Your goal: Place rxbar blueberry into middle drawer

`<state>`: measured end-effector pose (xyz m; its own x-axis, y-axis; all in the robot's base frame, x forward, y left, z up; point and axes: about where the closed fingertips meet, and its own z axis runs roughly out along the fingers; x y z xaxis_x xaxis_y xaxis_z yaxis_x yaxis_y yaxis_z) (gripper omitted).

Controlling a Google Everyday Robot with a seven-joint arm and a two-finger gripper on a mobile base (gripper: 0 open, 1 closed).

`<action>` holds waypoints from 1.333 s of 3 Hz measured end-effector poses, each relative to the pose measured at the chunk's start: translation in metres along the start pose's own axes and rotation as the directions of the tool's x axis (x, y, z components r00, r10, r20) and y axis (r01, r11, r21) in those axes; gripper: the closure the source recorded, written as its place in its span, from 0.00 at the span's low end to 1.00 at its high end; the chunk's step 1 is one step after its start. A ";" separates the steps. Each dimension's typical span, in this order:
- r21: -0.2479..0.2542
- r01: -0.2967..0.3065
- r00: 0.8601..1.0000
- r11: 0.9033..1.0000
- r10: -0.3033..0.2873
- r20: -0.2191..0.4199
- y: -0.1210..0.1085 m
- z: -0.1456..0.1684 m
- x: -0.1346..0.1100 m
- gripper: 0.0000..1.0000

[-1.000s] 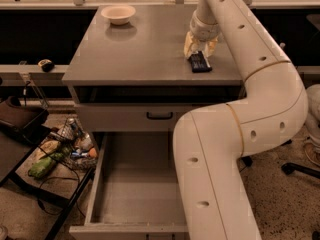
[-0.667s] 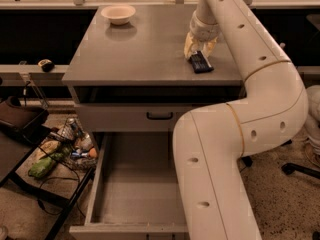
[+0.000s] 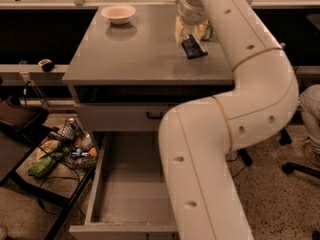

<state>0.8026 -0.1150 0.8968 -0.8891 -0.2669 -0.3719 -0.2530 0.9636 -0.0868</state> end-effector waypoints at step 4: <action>0.242 0.168 0.943 0.956 -0.227 0.244 0.073 -0.124 -0.075 1.00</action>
Offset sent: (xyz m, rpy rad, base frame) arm -0.1049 0.1147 0.1640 -0.3477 -0.3418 0.1458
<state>0.8033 -0.0268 1.0331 -0.6878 -0.4667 -0.5560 -0.2991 0.8801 -0.3687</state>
